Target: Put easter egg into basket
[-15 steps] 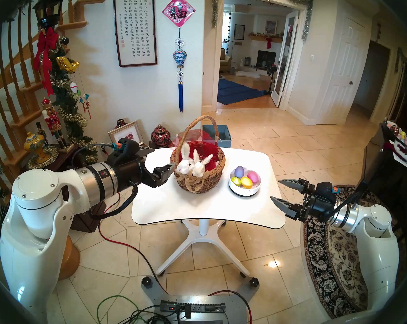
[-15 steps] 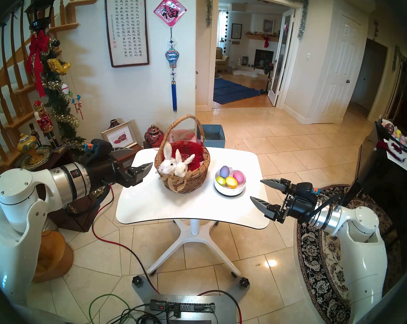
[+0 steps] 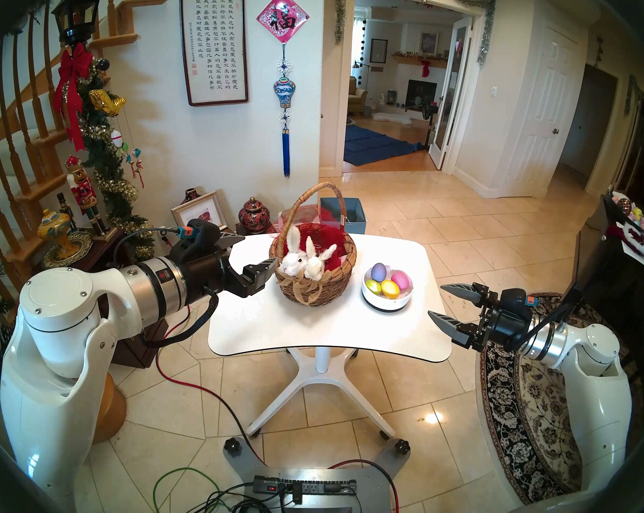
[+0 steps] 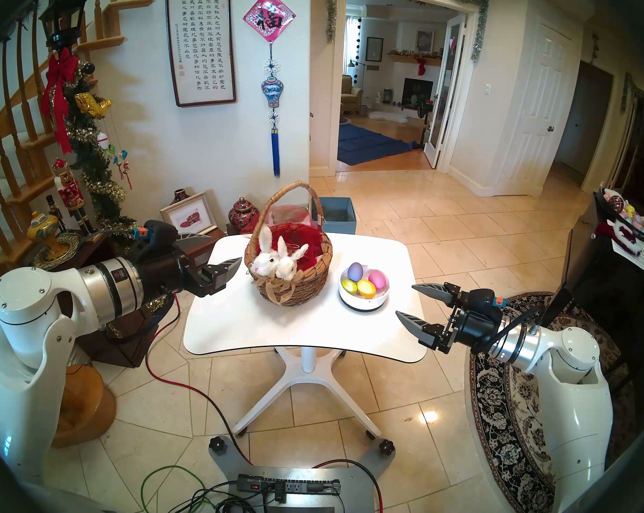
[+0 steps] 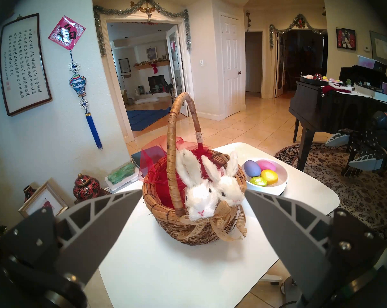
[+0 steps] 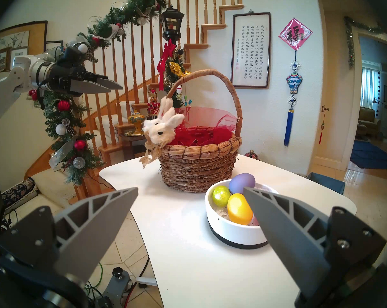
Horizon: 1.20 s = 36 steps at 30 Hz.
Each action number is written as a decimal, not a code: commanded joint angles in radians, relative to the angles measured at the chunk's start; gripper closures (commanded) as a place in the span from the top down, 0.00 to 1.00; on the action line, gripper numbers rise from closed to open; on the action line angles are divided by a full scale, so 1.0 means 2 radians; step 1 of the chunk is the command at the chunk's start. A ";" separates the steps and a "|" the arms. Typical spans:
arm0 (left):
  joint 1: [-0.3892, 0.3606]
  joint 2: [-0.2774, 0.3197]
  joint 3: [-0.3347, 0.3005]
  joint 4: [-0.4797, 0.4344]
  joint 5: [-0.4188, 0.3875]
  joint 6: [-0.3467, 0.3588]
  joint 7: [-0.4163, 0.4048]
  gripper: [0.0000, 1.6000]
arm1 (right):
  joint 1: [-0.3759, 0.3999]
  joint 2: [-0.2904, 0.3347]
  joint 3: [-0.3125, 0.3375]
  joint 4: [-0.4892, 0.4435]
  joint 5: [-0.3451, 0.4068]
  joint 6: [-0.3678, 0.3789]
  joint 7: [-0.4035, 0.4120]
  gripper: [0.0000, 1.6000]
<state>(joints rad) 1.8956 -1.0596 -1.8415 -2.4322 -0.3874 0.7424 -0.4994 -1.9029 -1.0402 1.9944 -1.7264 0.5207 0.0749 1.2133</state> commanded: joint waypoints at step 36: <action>-0.003 -0.003 -0.001 -0.002 0.005 0.002 -0.004 1.00 | 0.040 0.018 -0.025 -0.004 -0.002 0.026 -0.007 1.00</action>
<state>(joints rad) 1.8952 -1.0669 -1.8418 -2.4318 -0.3780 0.7433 -0.5083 -1.8853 -1.0336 1.9660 -1.7275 0.5207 0.0965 1.2085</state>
